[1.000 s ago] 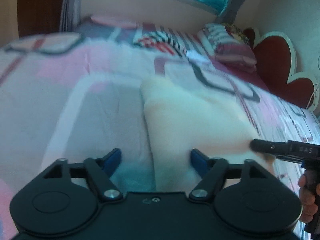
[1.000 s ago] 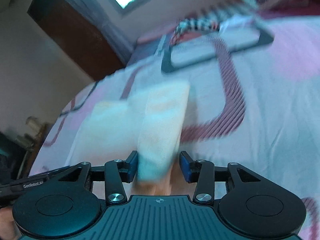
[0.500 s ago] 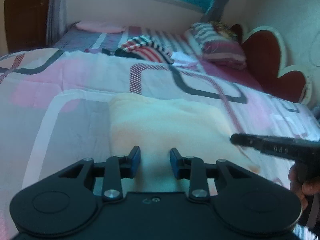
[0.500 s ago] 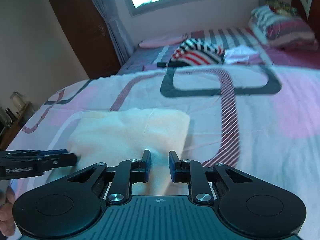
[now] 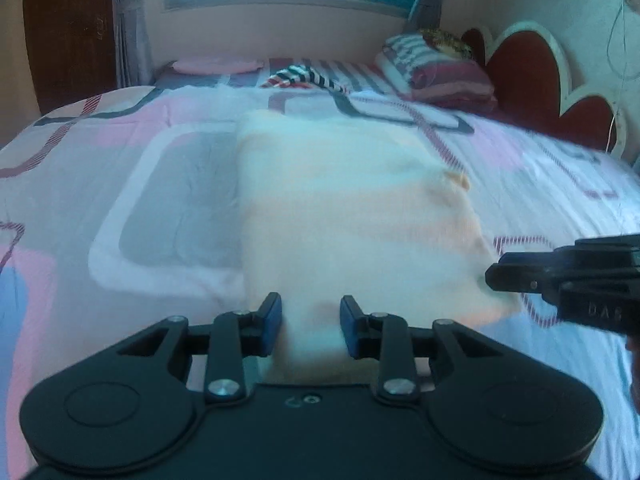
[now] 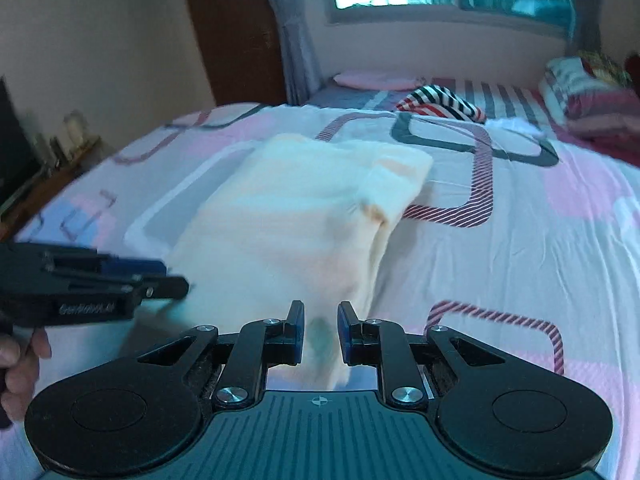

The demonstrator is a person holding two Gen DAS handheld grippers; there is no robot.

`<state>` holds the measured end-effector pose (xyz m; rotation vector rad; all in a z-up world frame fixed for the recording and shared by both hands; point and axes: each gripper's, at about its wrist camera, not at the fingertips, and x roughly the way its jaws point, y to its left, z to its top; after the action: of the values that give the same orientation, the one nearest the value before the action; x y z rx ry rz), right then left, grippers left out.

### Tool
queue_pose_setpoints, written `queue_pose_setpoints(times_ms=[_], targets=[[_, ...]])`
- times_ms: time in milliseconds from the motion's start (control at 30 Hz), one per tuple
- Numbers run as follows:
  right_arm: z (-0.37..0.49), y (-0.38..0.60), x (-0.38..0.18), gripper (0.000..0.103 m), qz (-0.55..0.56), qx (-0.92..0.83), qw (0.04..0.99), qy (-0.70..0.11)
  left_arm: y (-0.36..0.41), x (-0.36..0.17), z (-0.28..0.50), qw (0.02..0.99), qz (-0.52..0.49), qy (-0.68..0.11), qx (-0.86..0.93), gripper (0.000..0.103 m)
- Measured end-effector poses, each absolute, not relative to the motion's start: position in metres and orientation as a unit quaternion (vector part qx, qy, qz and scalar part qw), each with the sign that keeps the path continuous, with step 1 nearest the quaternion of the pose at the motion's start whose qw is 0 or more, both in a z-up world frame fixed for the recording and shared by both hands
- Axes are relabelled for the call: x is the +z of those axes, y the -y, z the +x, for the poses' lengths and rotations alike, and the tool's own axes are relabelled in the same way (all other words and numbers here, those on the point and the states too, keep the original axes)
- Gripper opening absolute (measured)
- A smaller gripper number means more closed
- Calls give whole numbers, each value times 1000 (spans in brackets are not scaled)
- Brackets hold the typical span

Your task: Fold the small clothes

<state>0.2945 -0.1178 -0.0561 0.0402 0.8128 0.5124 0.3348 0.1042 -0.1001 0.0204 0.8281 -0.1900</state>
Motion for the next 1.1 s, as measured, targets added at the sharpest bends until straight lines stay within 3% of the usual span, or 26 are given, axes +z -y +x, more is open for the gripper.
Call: queue_pose_setpoints(times_ms=[100, 300, 700, 800, 833, 867, 900, 933, 967, 1033, 1100], targets=[[292, 106, -75, 19, -38, 219, 884, -411, -103, -104, 333, 912, 12, -401, -89, 30], [297, 115, -85, 19, 2, 194, 882, -430, -96, -104, 316, 911, 42, -404, -75, 32], [165, 148, -2, 19, 55, 186, 904, -382, -102, -50, 188, 926, 40, -368, -68, 33], [140, 150, 16, 19, 65, 182, 906, -375, -102, -35, 159, 932, 37, -355, -61, 43], [132, 149, 22, 19, 67, 180, 907, -375, -104, -30, 150, 936, 32, -346, -54, 58], [126, 148, 26, 19, 64, 177, 908, -375, -105, -23, 140, 941, 27, -332, -49, 84], [119, 147, 30, 20, 61, 173, 910, -372, -106, -18, 133, 946, 28, -320, -46, 93], [112, 147, 32, 28, 59, 173, 911, -369, -106, -13, 125, 950, 32, -307, -42, 96], [107, 146, 34, 56, 59, 171, 912, -368, -105, -9, 120, 952, 35, -302, -38, 99], [96, 146, 39, 83, 58, 166, 916, -362, -105, -1, 113, 953, 28, -300, -37, 102], [87, 143, 45, 83, 49, 172, 919, -350, -104, 7, 105, 955, 18, -293, -40, 102]])
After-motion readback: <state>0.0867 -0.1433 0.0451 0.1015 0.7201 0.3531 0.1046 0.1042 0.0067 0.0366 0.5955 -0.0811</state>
